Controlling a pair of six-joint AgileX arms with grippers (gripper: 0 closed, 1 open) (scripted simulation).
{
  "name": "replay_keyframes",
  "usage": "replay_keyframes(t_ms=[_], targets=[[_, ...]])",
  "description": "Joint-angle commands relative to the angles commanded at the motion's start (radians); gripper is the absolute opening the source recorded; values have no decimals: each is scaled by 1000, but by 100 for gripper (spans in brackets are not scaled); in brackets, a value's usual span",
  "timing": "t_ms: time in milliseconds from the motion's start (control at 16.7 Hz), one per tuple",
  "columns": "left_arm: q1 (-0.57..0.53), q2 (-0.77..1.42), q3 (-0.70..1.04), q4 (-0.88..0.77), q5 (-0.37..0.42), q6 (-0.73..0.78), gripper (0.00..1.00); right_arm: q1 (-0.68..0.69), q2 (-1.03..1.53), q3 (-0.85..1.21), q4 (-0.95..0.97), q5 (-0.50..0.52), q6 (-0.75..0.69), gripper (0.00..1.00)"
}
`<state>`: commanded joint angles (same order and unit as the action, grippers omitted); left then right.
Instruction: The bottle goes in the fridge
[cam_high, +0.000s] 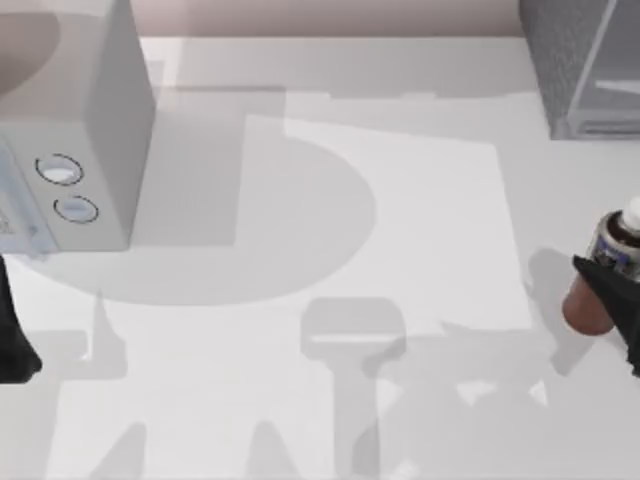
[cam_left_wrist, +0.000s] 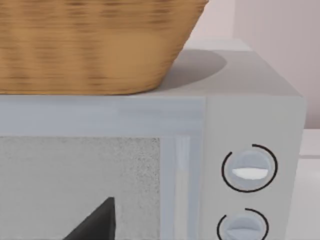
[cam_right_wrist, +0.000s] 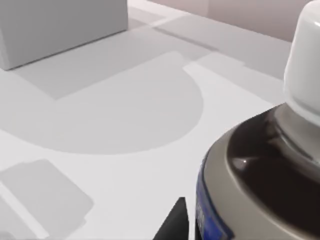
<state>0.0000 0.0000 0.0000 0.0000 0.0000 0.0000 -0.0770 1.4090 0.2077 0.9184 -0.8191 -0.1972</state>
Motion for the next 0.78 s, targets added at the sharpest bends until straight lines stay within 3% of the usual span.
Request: replay_keyframes(t_ms=[360, 780], targets=[[0, 0, 0, 0, 0, 0, 100, 20, -260, -37, -162, 138, 32, 1], [0, 0, 0, 0, 0, 0, 100, 43, -831, -118, -525, 469, 112, 1]])
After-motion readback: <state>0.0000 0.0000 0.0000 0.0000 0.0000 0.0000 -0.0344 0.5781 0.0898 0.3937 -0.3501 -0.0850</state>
